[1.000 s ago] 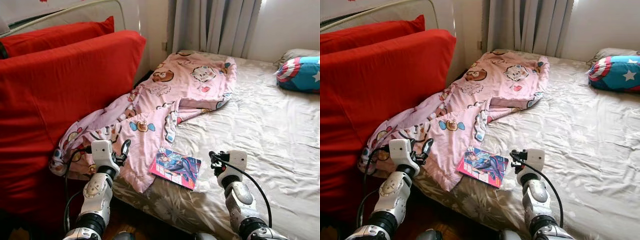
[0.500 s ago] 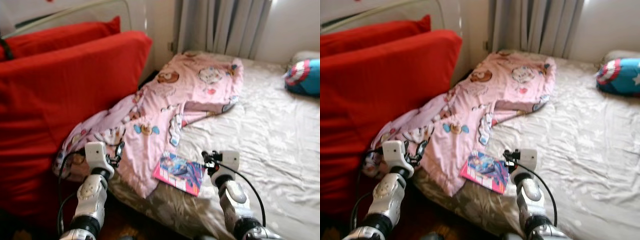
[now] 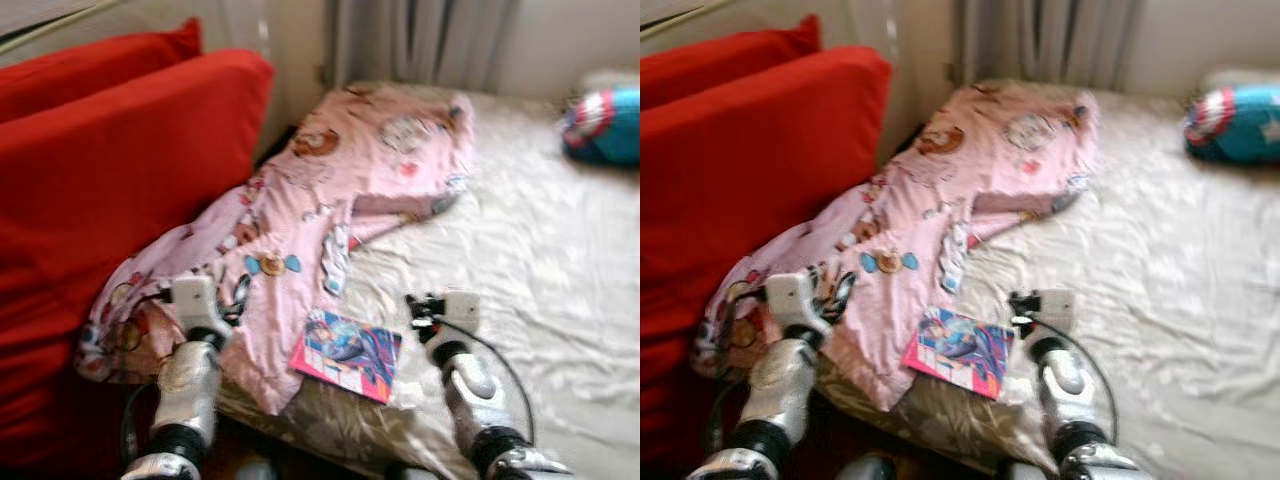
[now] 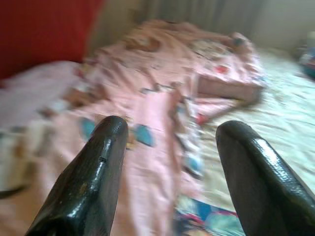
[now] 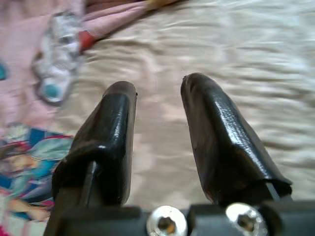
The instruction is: Clean up the room
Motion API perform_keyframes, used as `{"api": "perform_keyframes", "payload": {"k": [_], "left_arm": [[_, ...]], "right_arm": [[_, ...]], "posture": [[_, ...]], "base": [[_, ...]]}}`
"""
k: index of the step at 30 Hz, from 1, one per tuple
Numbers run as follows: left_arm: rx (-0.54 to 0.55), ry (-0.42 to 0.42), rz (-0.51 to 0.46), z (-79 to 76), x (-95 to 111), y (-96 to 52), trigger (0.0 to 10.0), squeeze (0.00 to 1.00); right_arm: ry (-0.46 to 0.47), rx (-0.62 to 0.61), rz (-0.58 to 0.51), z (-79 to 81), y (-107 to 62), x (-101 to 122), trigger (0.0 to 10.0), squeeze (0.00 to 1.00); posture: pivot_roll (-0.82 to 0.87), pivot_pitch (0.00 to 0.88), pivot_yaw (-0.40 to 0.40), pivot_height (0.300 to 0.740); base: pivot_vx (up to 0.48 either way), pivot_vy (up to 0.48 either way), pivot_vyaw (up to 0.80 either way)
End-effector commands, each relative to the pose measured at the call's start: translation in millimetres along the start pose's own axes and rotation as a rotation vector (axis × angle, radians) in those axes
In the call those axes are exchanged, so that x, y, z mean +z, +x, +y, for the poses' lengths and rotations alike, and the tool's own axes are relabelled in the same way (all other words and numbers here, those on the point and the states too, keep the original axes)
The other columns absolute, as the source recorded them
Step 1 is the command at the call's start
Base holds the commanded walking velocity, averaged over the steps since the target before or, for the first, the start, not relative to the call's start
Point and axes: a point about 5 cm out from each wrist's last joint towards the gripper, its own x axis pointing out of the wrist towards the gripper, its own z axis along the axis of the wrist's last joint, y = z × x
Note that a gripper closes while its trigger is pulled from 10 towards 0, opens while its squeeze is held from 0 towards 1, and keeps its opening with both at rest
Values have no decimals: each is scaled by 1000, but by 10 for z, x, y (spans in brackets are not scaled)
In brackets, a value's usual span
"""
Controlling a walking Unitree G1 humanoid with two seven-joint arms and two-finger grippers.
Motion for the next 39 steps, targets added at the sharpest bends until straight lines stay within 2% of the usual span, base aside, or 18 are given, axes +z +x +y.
{"api": "perform_keyframes", "payload": {"k": [1, 4, 10, 13, 18, 25, 32, 39], "left_arm": [[34, 11, 3, 132, 17, -28, 10000, 0], [35, 17, 5, 162, 29, -29, 10000, 0], [29, 51, 3, 222, 84, -9, 10000, 0], [27, 53, 2, 209, 145, 69, 10000, 0], [24, 45, -2, 173, 146, 78, 10000, 0], [43, 28, -4, 159, 83, -13, 10000, 0], [91, 26, -22, 248, 78, -144, 10000, 0], [91, 29, -36, 228, 97, -203, 10000, 0]], "right_arm": [[20, 35, 11, 130, 42, 6, 10000, 0], [38, 41, 32, 157, 75, 25, 10000, 0], [12, 60, 24, 229, 146, 130, 10000, 0], [-30, 98, -4, 330, 169, 176, 10000, 0], [-30, 104, 35, 347, 138, 82, 10000, 0], [-27, 99, 57, 281, 35, -81, 10000, 0], [2, 87, 71, 308, 56, -75, 10000, 0], [11, 74, 118, 357, 82, -93, 10000, 0]], "posture": [[-98, 37, -2, 646], [-83, 68, 0, 646], [-84, 111, 14, 646], [-89, 150, 22, 646], [-85, 164, 19, 641], [-66, 204, -5, 631], [-36, 233, -22, 631], [-18, 248, -24, 616]], "base": [[0, 0, 0], [0, 0, 0], [0, 0, 0], [0, 0, 0], [0, 0, 0], [0, 0, 0], [0, 0, 0], [0, 0, 0]]}}
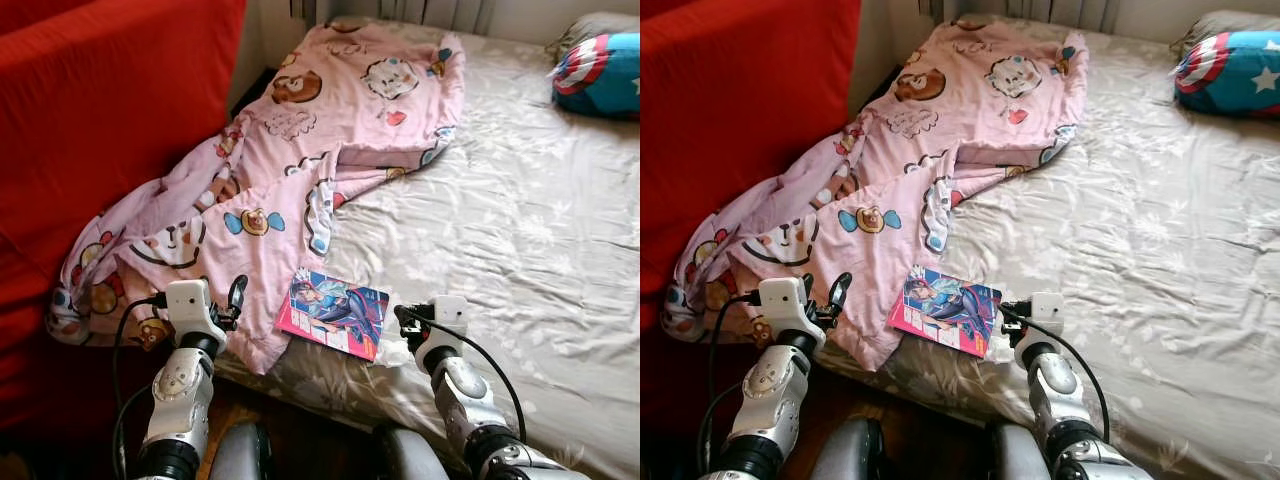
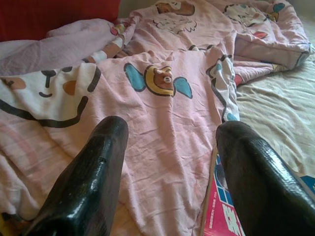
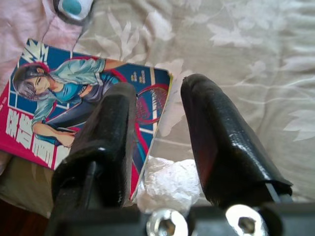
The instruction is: Clean up the room
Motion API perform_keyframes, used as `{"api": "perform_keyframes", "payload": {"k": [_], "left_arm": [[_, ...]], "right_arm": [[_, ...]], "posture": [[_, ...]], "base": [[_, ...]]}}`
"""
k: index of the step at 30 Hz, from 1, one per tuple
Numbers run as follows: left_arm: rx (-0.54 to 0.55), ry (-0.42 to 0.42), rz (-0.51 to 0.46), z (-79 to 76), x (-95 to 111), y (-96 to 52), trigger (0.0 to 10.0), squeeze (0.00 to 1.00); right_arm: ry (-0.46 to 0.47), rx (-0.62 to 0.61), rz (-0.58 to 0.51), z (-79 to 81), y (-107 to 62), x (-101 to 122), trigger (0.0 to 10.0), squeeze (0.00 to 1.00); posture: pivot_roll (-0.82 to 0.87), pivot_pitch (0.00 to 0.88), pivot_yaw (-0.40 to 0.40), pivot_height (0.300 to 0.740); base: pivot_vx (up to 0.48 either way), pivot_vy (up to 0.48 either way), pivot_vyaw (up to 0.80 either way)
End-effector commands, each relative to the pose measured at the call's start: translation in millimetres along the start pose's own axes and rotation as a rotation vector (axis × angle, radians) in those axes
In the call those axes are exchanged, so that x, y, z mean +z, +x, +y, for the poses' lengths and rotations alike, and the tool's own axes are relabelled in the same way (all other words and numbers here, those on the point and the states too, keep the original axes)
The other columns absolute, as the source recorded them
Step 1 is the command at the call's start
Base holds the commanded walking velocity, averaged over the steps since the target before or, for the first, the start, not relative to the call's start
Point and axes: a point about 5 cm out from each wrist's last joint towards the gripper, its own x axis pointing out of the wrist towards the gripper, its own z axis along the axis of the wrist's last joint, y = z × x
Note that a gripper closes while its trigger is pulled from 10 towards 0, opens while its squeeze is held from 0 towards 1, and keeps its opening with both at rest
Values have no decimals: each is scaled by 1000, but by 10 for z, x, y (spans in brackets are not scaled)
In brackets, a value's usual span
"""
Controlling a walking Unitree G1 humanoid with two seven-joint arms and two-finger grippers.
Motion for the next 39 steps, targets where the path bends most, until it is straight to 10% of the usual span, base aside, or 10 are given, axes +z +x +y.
{"api": "perform_keyframes", "payload": {"k": [1, 12, 14, 15, 31, 32, 39], "left_arm": [[4, -11, 19, -8, -40, -48, 10000, 0], [-6, -14, 19, -80, 5, -150, 10000, 0], [-1, -10, 20, -67, 27, -190, 10000, 0], [0, -9, 20, -63, 31, -198, 10000, 0], [12, 8, 51, -10, 107, -327, 10000, 0], [11, 9, 52, -12, 107, -328, 10000, 0], [7, 10, 55, -32, 119, -331, 10000, 0]], "right_arm": [[14, -12, 30, 7, -21, -77, 10000, 0], [74, -57, 62, -59, -36, -118, 10000, 0], [128, -77, 75, -89, -39, -131, 10000, 196], [139, -82, 73, -93, -38, -128, 10000, 1000], [282, -119, 87, -2, 79, 25, 10000, 1000], [309, -121, 89, -4, 77, 17, 10000, 35], [337, -117, 106, -13, 66, -16, 10000, 0]], "posture": [[-16, 252, -24, 611], [16, 312, -24, 611], [29, 330, -22, 611], [35, 336, -22, 611], [63, 383, -15, 611], [64, 382, -15, 611], [63, 382, -17, 611]], "base": [[0, 0, 0], [0, 0, 0], [0, 0, 0], [0, 0, 0], [0, 0, 0], [0, 0, 0], [0, 0, 0]]}}
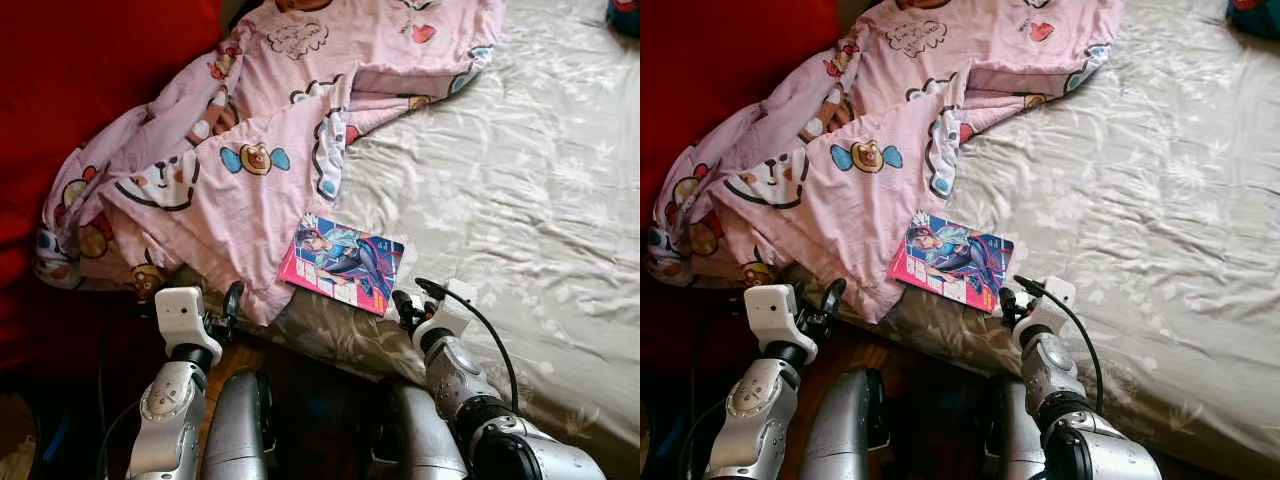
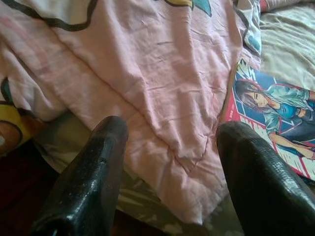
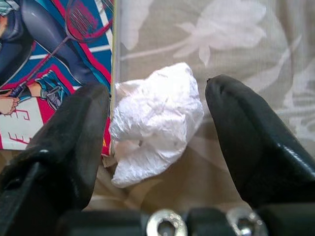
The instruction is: Clean up the room
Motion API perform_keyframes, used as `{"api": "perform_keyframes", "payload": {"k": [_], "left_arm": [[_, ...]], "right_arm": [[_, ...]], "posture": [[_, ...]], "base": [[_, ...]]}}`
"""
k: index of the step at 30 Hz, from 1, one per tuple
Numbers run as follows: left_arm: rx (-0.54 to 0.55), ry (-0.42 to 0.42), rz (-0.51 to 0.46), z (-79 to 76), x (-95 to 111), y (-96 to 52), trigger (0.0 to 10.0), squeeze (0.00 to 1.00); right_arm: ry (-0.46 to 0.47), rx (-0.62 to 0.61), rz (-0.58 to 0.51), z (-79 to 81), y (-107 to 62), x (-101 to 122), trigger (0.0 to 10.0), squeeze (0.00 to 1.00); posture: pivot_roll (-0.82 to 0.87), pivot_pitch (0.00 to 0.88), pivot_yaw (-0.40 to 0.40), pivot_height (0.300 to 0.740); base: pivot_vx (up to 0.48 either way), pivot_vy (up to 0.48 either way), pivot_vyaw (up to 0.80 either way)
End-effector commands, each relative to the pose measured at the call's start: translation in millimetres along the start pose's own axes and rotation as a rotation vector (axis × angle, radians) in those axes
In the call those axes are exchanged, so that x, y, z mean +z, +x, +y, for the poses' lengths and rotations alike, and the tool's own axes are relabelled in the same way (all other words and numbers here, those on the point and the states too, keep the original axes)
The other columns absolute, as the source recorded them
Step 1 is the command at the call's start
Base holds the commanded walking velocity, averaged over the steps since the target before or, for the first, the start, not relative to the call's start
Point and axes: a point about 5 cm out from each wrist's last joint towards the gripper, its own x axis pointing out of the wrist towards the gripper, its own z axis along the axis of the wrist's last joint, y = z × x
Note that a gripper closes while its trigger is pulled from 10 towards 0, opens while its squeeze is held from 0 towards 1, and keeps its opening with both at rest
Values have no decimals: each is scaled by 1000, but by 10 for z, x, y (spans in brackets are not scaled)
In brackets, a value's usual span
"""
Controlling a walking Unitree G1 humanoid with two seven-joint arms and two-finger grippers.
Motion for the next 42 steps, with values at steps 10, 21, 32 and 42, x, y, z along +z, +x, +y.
{"api": "perform_keyframes", "payload": {"k": [10, 21, 32, 42], "left_arm": [[5, 9, 33, 9, -36, -90, 10000, 0], [-6, 27, 42, -12, -39, -110, 10000, 0], [-16, 39, 47, -30, -43, -122, 10000, 0], [-21, 50, 50, -43, -49, -125, 10000, 0]], "right_arm": [[34, -27, 65, -109, -50, -153, 10000, 0], [27, -9, 75, -65, -43, -163, 10000, 0], [25, -11, 77, -83, -48, -168, 8039, 0], [15, -6, 77, -97, -58, -184, 0, 0]], "posture": [[70, 386, -17, 611], [78, 390, -12, 611], [77, 388, -12, 611], [75, 387, -12, 611]], "base": [[0, 0, 0], [0, 0, 0], [0, 0, 0], [0, 0, 0]]}}
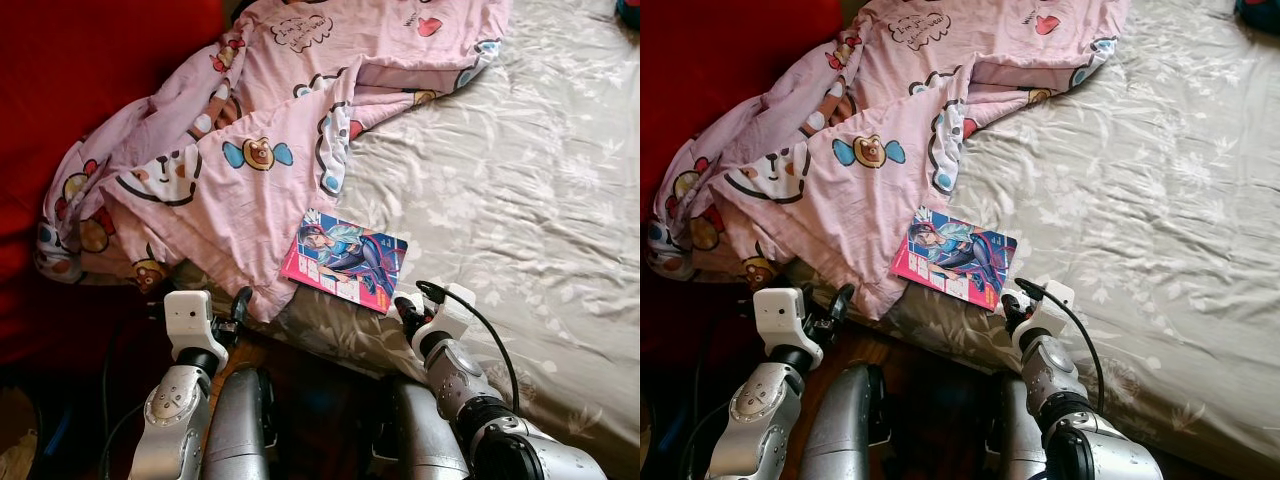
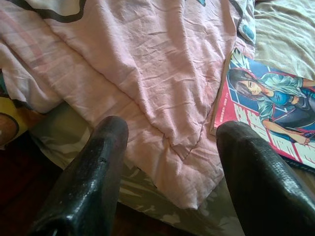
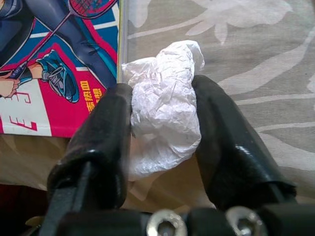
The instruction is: Clean up the room
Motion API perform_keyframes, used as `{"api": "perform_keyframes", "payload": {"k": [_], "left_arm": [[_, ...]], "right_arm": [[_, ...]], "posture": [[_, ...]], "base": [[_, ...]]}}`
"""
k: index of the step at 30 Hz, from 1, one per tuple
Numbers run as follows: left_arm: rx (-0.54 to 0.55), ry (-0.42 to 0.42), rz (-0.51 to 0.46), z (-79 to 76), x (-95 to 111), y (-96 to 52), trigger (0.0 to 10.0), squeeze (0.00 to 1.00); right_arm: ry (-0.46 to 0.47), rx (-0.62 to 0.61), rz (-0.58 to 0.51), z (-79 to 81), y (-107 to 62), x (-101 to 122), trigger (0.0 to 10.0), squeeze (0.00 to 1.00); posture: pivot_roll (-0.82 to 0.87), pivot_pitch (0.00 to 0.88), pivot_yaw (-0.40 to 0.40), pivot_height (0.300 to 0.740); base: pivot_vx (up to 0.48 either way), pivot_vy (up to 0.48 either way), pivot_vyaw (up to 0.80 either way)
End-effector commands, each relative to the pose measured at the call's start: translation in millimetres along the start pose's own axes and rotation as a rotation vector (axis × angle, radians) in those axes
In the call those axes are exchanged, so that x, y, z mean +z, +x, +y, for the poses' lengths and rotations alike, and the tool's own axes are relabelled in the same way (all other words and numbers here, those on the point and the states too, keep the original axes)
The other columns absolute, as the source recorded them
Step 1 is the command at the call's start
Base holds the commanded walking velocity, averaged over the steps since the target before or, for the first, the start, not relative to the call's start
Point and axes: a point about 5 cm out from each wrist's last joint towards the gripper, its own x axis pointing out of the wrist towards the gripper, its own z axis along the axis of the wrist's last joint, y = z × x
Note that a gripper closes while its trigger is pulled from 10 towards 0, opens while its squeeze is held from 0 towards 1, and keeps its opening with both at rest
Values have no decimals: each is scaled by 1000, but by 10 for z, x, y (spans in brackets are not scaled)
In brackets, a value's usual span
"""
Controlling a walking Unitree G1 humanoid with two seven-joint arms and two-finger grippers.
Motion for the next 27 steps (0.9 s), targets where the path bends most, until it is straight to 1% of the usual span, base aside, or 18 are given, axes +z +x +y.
{"api": "perform_keyframes", "payload": {"k": [1, 15, 21, 27], "left_arm": [[10, 29, 34, 29, -62, -66, 10000, 0], [-1, 33, 40, -1, -85, -21, 10000, 0], [-4, 28, 39, -23, -95, 18, 10000, 0], [-3, 13, 48, -54, -143, 65, 10000, 0]], "right_arm": [[4, -25, 48, -89, -51, -157, 0, 0], [1, -36, 48, -134, -62, -156, 0, 0], [1, -51, 41, -204, -85, -164, 0, 0], [7, -79, 23, -322, -124, -160, 0, 0]], "posture": [[75, 387, -12, 611], [58, 367, -11, 611], [40, 343, -14, 611], [4, 309, -21, 611]], "base": [[0, 0, 0], [0, 0, 0], [0, 0, 0], [0, 0, 0]]}}
